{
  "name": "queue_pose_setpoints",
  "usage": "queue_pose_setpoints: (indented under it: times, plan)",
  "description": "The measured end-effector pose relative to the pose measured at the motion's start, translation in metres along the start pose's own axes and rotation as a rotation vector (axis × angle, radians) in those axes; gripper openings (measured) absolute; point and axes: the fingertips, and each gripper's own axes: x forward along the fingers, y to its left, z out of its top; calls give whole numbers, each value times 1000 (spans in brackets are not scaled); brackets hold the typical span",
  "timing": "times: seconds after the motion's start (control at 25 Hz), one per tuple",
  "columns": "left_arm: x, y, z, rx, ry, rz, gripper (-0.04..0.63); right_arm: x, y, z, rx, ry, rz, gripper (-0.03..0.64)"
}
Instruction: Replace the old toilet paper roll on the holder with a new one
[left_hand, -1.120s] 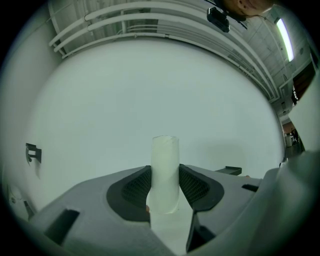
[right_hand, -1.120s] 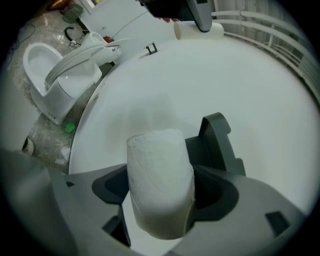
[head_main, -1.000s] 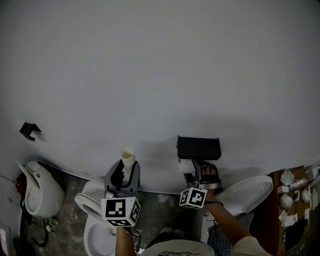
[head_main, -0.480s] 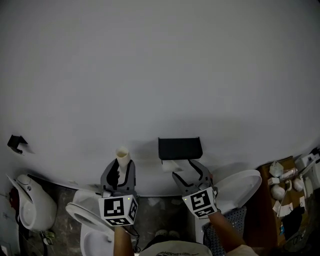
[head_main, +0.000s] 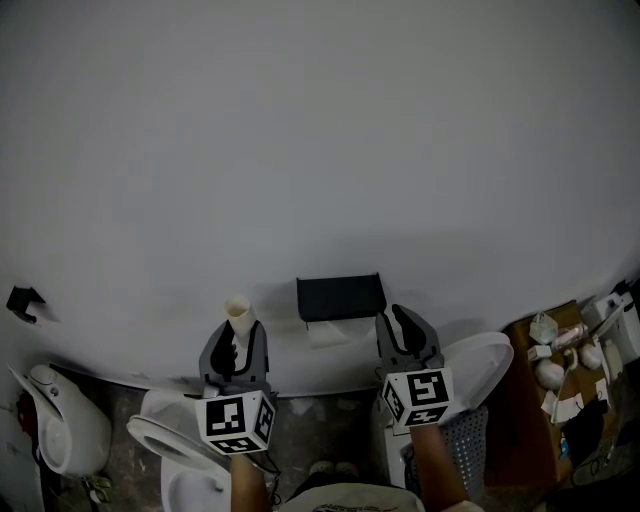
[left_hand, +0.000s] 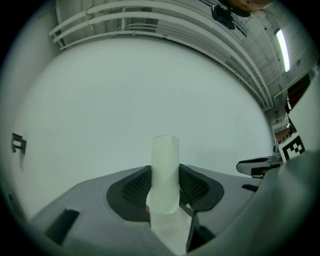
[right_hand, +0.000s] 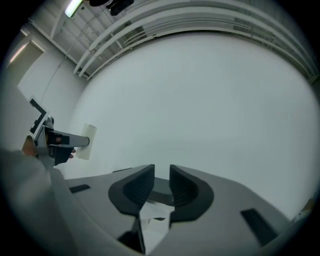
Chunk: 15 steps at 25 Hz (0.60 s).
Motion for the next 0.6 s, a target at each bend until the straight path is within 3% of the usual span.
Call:
queue_pose_setpoints:
  times: [0.28, 0.6]
  plan:
    - [-2, 1, 1, 2, 0, 18, 176, -6, -13, -16, 97, 17, -69, 56]
    - [-3, 2, 0, 3, 5, 24, 176, -4, -17, -10, 84, 10, -85, 26]
